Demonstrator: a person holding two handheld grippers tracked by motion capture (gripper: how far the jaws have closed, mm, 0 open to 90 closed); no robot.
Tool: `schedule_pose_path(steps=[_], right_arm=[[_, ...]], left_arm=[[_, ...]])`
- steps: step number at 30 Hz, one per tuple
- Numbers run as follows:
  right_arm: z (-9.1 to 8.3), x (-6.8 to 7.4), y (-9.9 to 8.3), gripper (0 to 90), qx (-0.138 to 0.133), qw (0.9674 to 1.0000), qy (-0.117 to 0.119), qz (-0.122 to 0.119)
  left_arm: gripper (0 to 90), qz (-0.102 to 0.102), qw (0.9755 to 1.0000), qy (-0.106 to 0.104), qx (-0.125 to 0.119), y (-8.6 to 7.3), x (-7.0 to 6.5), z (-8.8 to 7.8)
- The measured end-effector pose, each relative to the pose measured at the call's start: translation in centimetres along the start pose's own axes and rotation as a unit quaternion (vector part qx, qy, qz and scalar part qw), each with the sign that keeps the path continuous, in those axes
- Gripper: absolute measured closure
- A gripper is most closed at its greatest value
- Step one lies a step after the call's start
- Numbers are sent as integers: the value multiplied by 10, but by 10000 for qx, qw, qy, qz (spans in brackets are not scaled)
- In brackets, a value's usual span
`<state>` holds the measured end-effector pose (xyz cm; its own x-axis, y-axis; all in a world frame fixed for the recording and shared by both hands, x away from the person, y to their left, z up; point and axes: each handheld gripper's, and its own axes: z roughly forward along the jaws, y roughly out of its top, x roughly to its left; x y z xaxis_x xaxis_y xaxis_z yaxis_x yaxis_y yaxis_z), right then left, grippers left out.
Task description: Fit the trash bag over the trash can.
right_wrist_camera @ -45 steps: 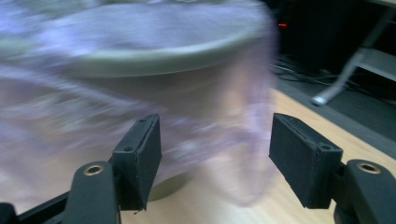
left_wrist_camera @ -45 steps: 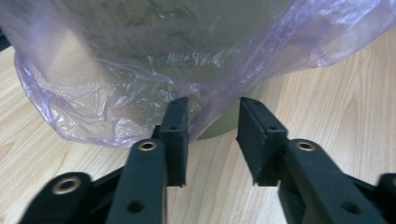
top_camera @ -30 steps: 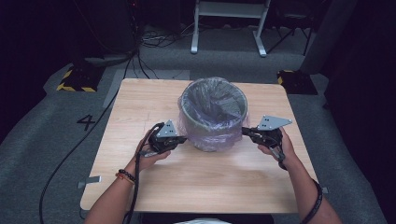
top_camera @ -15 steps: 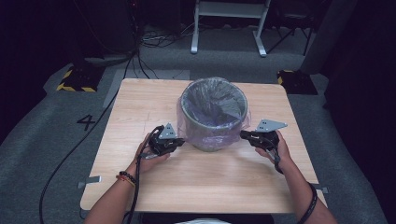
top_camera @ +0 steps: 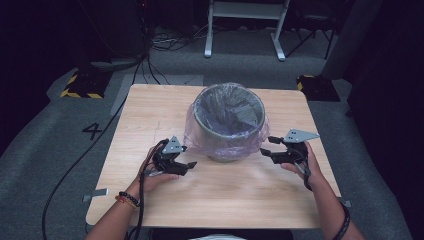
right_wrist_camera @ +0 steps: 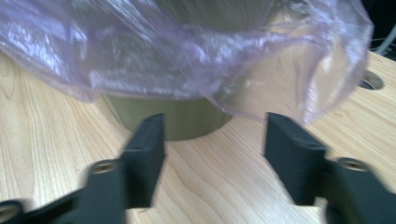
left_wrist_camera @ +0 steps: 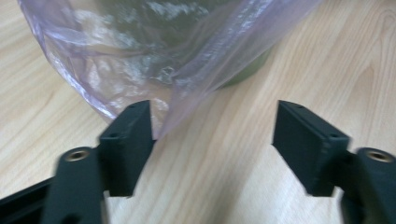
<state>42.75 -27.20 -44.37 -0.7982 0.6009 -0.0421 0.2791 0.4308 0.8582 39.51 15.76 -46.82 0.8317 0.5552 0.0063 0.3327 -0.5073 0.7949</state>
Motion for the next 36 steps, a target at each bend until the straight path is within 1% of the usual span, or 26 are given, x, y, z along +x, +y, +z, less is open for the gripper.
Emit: schedule_pose_path(steps=[1, 2, 4, 8, 10, 12, 13, 14, 16, 19, 20, 21, 23, 25, 26, 29, 31, 34, 36], right_arm=[[-2, 0, -1, 302, -2, 10000, -3, -33], [-4, 1, -1, 270, 1, 10000, 14, -25], [-7, 0, -3, 247, -3, 10000, 24, -1], [-15, -3, -3, 224, -142, 9998, 23, 140], [-18, -4, -2, 220, -222, 9996, -3, 183], [-21, -5, -1, 220, -250, 9995, -56, 193], [-22, -6, 0, 221, -264, 9994, -62, 204], [-22, -6, 1, 221, -268, 9994, -86, 195], [-24, -6, 5, 223, -296, 9993, -120, 185], [-26, -6, 11, 226, -381, 9990, -147, 180], [-27, -6, 13, 228, -402, 9989, -157, 173], [-27, -6, 15, 230, -414, 9989, -176, 160], [-28, -7, 20, 231, -424, 9988, -213, 133], [-29, -7, 24, 231, -403, 9988, -249, 90], [-29, -8, 26, 230, -418, 9988, -258, 79], [-32, -11, 31, 229, -450, 9985, -271, 129], [-34, -13, 35, 226, -493, 9983, -258, 158], [-35, -16, 41, 217, -502, 9982, -277, 178], [-36, -17, 46, 217, -546, 9979, -296, 205]], left_arm=[[229, 2, 10000, -16, -4, -2, 0, -2], [204, -61, 10000, -3, -2, -3, -1, -3], [172, -84, 10000, 10, -26, -6, -2, -6], [164, -145, 9997, 63, -181, -11, -5, -13], [165, -165, 9993, 91, -318, -12, -7, -17], [164, -155, 9987, 102, -476, -8, -9, -21], [165, -161, 9983, 146, -537, -5, -10, -23], [165, -159, 9980, 201, -573, -1, -11, -25], [164, -143, 9967, 236, -770, 9, -11, -30], [163, -154, 9953, 193, -937, 20, -13, -35], [162, -145, 9951, 211, -953, 23, -14, -37], [161, -99, 9952, 258, -942, 27, -15, -38], [162, -17, 9954, 287, -916, 31, -18, -41], [162, 15, 9955, 336, -881, 31, -19, -41], [162, 25, 9960, 362, -818, 30, -18, -41], [161, -74, 9961, 559, -682, 26, -15, -43], [161, -54, 9955, 775, -535, 26, -17, -46], [158, 32, 9950, 817, -581, 26, -21, -55], [157, 57, 9941, 903, -592, 24, -21, -61]])
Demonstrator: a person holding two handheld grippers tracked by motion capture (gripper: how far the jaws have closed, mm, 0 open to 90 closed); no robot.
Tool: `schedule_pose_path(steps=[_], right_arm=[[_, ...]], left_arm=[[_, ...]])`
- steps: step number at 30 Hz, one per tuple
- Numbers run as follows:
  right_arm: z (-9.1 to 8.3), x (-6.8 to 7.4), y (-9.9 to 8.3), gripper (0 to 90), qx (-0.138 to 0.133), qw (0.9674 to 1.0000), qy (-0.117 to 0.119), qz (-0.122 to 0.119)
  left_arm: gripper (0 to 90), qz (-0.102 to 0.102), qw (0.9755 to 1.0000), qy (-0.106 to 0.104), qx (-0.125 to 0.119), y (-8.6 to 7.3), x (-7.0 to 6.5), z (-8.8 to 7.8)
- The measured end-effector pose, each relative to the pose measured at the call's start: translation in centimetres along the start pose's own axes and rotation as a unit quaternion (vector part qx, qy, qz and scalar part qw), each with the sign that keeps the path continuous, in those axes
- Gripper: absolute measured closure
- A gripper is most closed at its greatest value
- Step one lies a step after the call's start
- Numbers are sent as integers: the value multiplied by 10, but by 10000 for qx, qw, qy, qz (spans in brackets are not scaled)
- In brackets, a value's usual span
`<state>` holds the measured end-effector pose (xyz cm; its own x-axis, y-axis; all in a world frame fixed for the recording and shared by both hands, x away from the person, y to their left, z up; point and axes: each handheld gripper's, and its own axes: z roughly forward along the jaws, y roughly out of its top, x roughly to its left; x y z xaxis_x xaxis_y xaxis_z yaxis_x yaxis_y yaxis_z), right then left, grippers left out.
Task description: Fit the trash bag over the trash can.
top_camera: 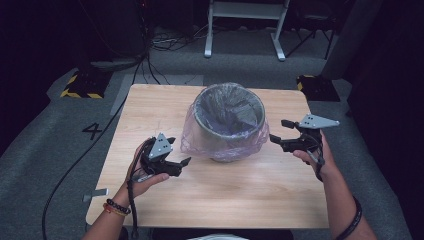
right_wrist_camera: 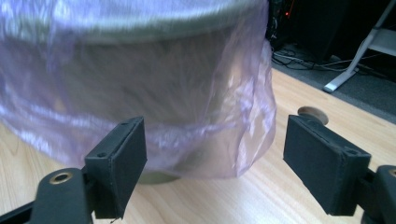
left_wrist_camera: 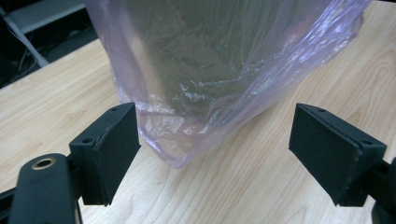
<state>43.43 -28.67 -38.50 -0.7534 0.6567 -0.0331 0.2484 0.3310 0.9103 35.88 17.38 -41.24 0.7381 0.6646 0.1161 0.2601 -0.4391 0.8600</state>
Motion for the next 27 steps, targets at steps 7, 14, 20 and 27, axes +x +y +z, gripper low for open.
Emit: schedule_pose_path(steps=[7, 14, 20, 27], right_arm=[[-1, 0, 16, 213, -156, 9998, 66, -50], [1, 1, 30, 214, -203, 9995, 217, -109], [3, 1, 45, 210, -233, 9991, 327, -168], [12, 7, 74, 204, -196, 9986, 320, -363]], left_arm=[[157, -149, 9993, -27, 352, -22, 4, 7], [158, -226, 9964, -252, 775, -44, 0, 28], [160, -242, 9942, -391, 975, -57, -1, 38], [161, -286, 9924, -448, 1111, -71, -2, 44]])
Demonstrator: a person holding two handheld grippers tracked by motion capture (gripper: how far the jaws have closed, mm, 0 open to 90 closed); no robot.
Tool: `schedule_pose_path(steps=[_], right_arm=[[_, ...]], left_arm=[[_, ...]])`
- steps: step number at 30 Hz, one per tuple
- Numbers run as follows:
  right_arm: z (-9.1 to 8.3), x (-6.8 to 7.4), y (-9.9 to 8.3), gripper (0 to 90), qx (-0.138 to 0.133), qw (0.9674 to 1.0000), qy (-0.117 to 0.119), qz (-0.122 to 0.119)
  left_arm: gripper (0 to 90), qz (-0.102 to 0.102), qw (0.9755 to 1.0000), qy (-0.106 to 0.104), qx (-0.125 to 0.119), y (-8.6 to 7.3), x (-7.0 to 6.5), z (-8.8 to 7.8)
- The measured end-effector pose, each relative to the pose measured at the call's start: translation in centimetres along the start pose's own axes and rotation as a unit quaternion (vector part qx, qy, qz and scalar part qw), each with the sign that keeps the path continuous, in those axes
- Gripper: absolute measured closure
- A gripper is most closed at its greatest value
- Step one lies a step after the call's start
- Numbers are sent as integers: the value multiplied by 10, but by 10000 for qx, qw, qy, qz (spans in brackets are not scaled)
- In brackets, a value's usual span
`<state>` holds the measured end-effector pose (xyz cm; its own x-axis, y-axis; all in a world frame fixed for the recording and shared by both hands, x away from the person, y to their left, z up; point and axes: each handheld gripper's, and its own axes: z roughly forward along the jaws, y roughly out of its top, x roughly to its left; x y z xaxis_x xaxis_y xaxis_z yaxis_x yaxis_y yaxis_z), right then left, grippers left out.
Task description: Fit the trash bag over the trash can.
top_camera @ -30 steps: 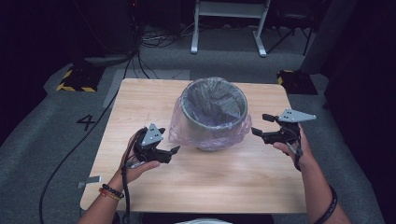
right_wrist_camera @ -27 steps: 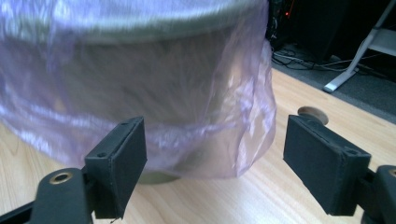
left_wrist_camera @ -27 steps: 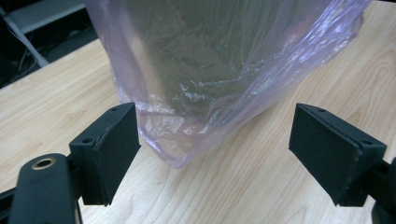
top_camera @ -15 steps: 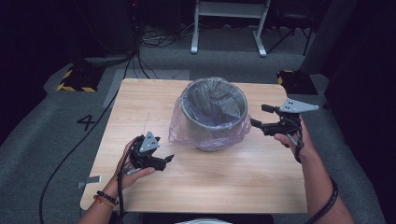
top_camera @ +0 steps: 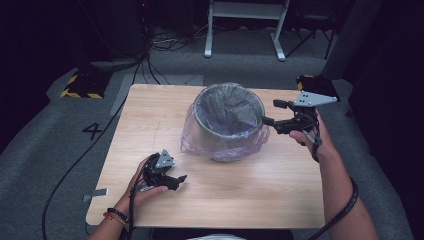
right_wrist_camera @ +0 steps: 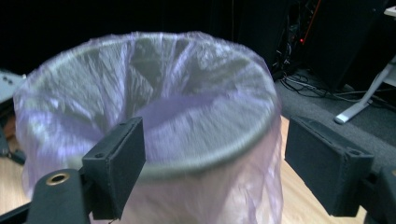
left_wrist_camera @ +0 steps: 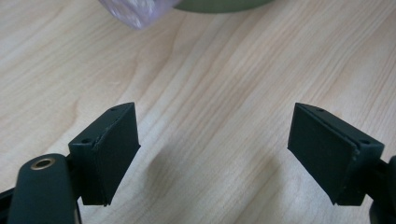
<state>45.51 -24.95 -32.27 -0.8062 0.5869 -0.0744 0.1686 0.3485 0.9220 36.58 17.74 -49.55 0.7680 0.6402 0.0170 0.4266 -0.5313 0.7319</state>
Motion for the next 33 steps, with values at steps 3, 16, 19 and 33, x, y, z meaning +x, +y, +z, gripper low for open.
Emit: schedule_pose_path(steps=[3, 16, 19, 33], right_arm=[[10, 4, 8, 203, 111, 9997, -91, -187], [40, 8, 21, 198, 443, 9988, 79, -206], [46, 10, 23, 196, 531, 9984, 114, -184], [60, 10, 27, 184, 771, 9964, 130, -330]], left_arm=[[160, -37, 10000, -29, -19, -2, 0, 0], [154, 12, 9997, -206, 142, -6, 3, 6], [152, 24, 9996, -225, 141, -6, 3, 6], [149, 31, 9996, -239, 144, -6, 3, 6]])
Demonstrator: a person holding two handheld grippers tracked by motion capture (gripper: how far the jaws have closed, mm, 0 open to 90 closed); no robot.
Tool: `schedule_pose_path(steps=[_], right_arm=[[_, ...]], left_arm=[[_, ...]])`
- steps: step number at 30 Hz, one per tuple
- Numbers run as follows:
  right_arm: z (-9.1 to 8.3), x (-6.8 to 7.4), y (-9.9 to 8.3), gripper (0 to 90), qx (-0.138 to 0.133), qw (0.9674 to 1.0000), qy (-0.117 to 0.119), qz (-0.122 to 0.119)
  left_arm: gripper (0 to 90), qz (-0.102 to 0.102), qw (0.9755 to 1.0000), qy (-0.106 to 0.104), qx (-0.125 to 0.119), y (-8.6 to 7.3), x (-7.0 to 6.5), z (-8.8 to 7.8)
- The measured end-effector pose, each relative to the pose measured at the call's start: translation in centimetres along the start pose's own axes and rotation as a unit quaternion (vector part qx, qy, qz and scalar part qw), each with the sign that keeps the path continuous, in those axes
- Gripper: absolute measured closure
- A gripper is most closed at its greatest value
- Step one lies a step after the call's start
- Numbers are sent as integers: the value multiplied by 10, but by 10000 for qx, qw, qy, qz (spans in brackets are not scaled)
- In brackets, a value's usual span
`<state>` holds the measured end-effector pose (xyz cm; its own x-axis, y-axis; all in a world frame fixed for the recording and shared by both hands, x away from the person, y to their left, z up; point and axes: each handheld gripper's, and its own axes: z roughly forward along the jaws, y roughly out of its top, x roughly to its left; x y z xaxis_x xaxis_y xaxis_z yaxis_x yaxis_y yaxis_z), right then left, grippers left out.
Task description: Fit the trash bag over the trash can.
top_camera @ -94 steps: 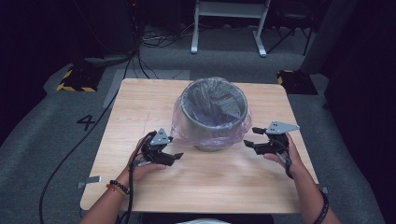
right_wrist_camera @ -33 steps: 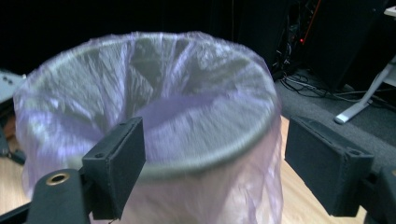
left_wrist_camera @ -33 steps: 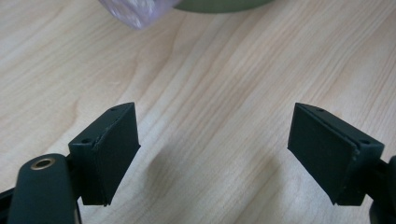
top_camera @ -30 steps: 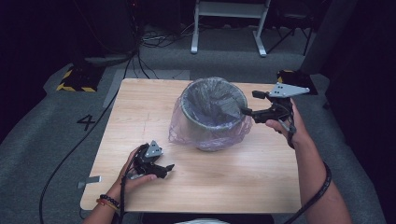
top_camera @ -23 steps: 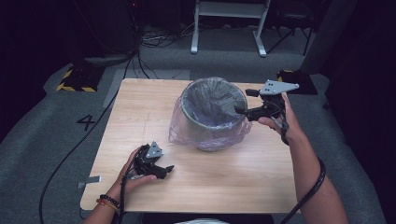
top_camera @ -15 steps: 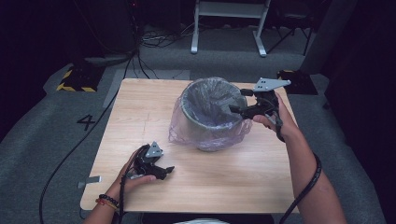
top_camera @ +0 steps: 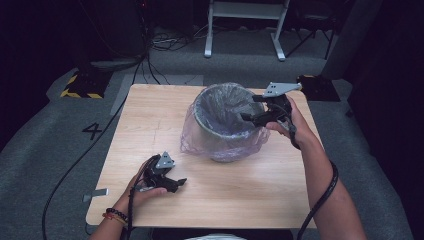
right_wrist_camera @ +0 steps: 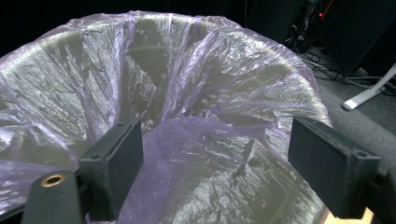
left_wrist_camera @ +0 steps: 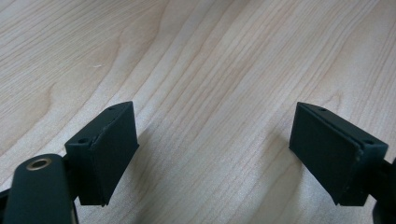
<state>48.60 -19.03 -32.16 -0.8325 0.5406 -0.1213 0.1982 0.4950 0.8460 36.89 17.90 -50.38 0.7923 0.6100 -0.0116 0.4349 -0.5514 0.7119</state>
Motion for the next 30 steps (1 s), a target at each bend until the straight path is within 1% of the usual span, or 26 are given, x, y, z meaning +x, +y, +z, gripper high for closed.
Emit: schedule_pose_path(steps=[5, 11, 14, 18, 21, 23, 27, 30], right_arm=[[5, 0, 3, 188, 1, 10000, -23, 16], [15, 5, 8, 195, 66, 10000, -3, -41], [19, 8, 10, 202, 120, 9999, 14, -104], [25, 9, 10, 212, 199, 9998, 19, -86], [30, 10, 8, 213, 332, 9994, 37, -82], [32, 11, 8, 214, 347, 9994, 35, -73], [33, 11, 8, 211, 403, 9992, -20, -67], [35, 11, 10, 212, 522, 9986, -66, -87]], left_arm=[[149, 0, 10000, 0, 0, 0, 0, 0], [150, 5, 10000, 3, 2, 0, 0, 0], [150, 5, 10000, 3, 2, 0, 0, 0], [150, 4, 10000, 3, 1, 0, 0, 0], [150, 8, 10000, 2, 0, 0, 0, 0], [150, 7, 10000, 4, 3, 0, 0, 0], [150, 5, 10000, 7, 0, 0, 0, 0], [150, 3, 10000, 7, 0, 0, 0, 0]])
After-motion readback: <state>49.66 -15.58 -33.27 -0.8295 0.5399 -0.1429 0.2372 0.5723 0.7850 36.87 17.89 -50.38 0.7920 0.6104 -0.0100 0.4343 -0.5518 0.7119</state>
